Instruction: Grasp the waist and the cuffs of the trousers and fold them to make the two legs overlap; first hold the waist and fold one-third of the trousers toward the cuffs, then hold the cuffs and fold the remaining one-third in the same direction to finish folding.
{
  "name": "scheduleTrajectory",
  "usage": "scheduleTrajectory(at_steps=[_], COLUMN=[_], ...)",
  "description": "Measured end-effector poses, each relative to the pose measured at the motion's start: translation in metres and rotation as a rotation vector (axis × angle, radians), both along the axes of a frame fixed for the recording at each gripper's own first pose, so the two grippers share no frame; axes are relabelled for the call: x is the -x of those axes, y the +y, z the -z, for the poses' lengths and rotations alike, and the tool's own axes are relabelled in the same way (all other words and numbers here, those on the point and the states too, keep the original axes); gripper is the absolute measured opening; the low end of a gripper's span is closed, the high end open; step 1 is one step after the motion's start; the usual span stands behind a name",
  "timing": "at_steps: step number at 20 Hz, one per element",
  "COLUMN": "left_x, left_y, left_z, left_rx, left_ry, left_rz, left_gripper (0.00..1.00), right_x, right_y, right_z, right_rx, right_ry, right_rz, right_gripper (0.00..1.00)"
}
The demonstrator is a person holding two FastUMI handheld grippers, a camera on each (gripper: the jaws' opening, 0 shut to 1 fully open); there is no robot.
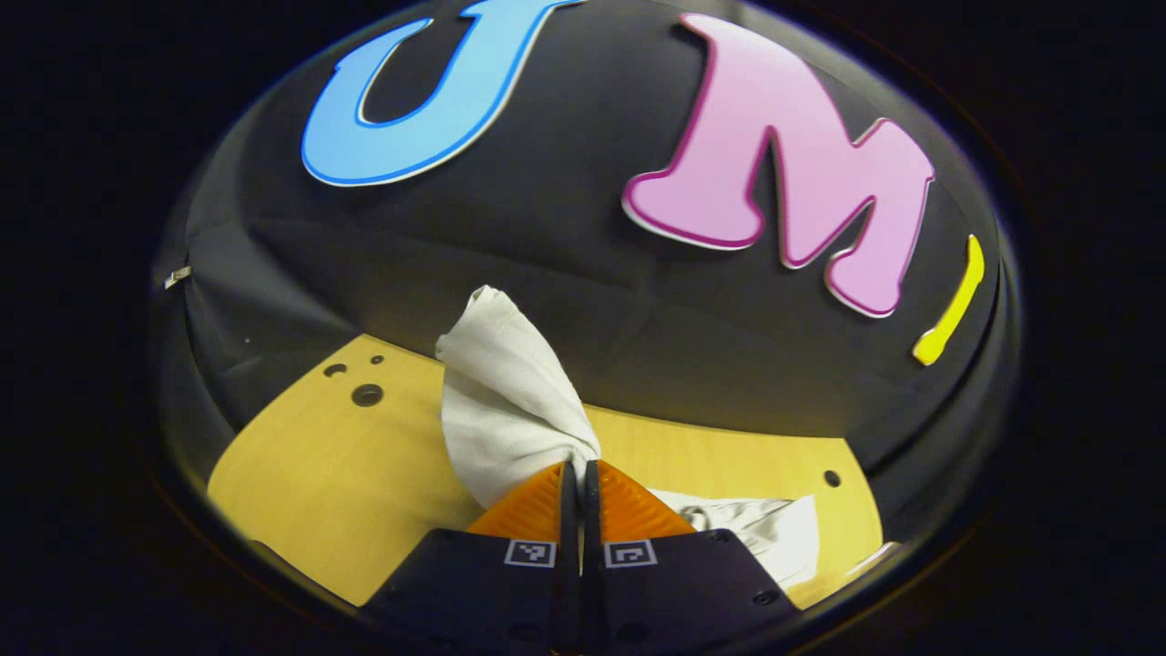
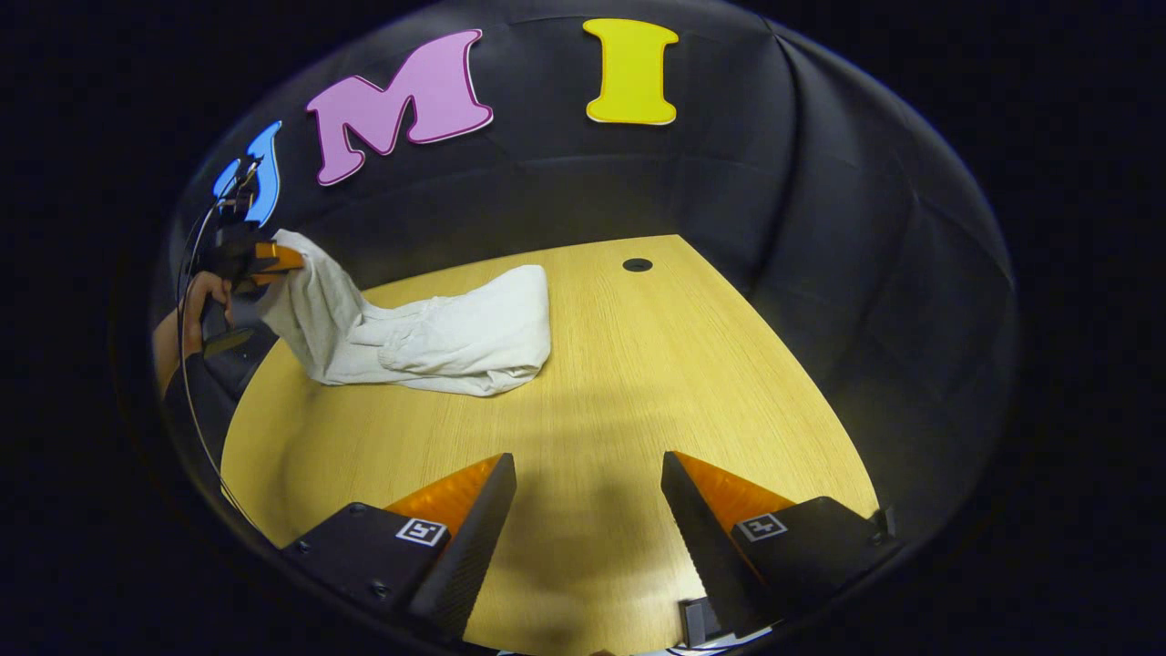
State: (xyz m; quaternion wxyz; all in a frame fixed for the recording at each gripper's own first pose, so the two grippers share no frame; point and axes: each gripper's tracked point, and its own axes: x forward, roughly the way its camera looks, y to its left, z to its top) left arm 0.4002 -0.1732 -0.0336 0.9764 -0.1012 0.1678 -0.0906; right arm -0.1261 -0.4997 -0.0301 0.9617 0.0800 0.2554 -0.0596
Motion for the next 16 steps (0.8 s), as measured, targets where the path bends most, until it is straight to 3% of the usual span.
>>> scheduleTrajectory(at_steps=[5, 11, 16], left_x=[0.022, 0.051, 0.066], left_y=[-0.098, -0.205, -0.250], left_z=[-0.008, 0.018, 0.063], left_rx=[-0.063, -0.117, -0.309], left_ry=[-0.039, -0.012, 0.011], left_rz=[0.126, 0.266, 0.322], left_gripper=[0.05, 0.05, 0.08], right_x=[0.008, 0.018, 0.030], right_y=[-0.028, -0.061, -0.071], right_z=[-0.001, 0.004, 0.011], right_rx=[-0.010, -0.057, -0.057], right_ry=[-0.019, -0.036, -0.027], right_rz=[0.006, 0.062, 0.067], right_gripper=[0.99, 0.99, 0.99])
